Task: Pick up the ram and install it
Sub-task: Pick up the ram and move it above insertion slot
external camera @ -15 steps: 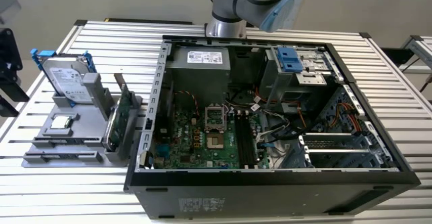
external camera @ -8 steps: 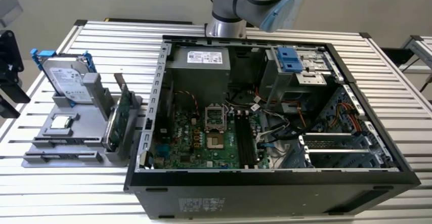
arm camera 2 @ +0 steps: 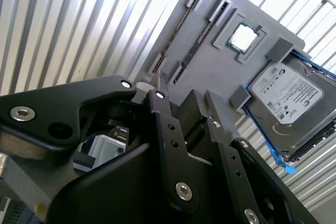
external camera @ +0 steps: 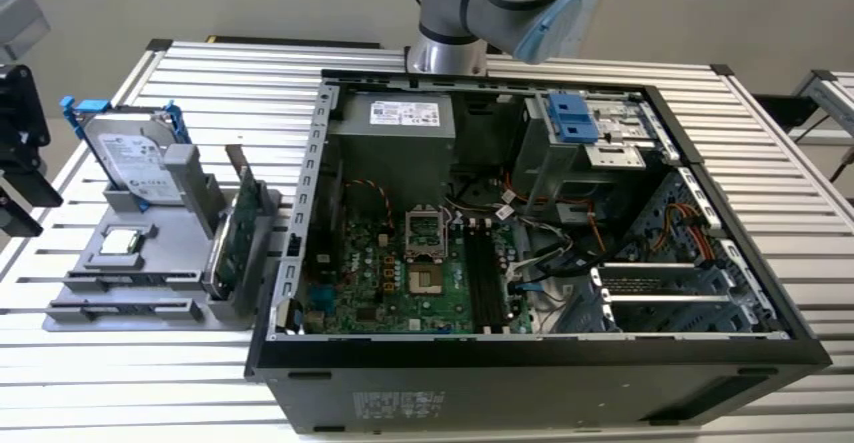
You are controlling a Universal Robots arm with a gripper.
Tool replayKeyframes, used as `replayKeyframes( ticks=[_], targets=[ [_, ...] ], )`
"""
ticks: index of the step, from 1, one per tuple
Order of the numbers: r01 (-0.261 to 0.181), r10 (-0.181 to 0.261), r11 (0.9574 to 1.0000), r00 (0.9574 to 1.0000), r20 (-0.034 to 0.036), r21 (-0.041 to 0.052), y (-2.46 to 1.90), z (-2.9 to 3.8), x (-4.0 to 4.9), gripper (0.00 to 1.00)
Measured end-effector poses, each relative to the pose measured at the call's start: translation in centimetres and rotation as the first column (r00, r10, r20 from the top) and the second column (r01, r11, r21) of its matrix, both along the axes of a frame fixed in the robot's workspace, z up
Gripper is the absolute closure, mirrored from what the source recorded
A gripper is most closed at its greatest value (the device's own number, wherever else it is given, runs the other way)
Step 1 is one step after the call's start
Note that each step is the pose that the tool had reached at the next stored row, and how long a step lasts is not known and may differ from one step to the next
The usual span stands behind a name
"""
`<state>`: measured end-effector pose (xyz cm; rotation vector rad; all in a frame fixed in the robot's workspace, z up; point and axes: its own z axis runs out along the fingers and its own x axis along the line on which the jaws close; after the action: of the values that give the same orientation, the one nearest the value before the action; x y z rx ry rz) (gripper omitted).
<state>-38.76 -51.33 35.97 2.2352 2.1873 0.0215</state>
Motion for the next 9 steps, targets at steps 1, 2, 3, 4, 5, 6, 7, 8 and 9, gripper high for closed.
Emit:
replayKeyframes(
  ticks=[1, 2, 3, 4, 5, 6, 7, 8, 9],
  targets=[
    [0.0, 0.0, 1.0, 1.0, 0.0, 0.0, 0.0, -0.05, 0.0, 0.0],
    [0.0, 0.0, 1.0, 1.0, 0.0, 0.0, 0.0, -0.1, 0.0, 0.0],
    [0.0, 0.0, 1.0, 1.0, 0.0, -0.0001, 0.0, -0.15, 0.0, 0.0],
    [0.0, 0.0, 1.0, 1.0, 0.0, -0.0001, 0.0, -0.2, 0.0, 0.0],
    [0.0, 0.0, 1.0, 1.0, 0.0, -0.0001, 0.0, -0.25, 0.0, 0.0],
    [0.0, 0.0, 1.0, 1.0, 0.0, 0.0, 0.0, -0.3, 0.0, 0.0],
    [0.0, 0.0, 1.0, 1.0, 0.0001, 0.0, 0.0, -0.35, 0.0, 0.0],
    [0.0, 0.0, 1.0, 1.0, 0.0, -0.0001, 0.0, -0.4, 0.0, 0.0],
    [0.0, 0.0, 1.0, 1.0, 0.0, -0.0001, 0.0, -0.44, 0.0, 0.0]
  ],
)
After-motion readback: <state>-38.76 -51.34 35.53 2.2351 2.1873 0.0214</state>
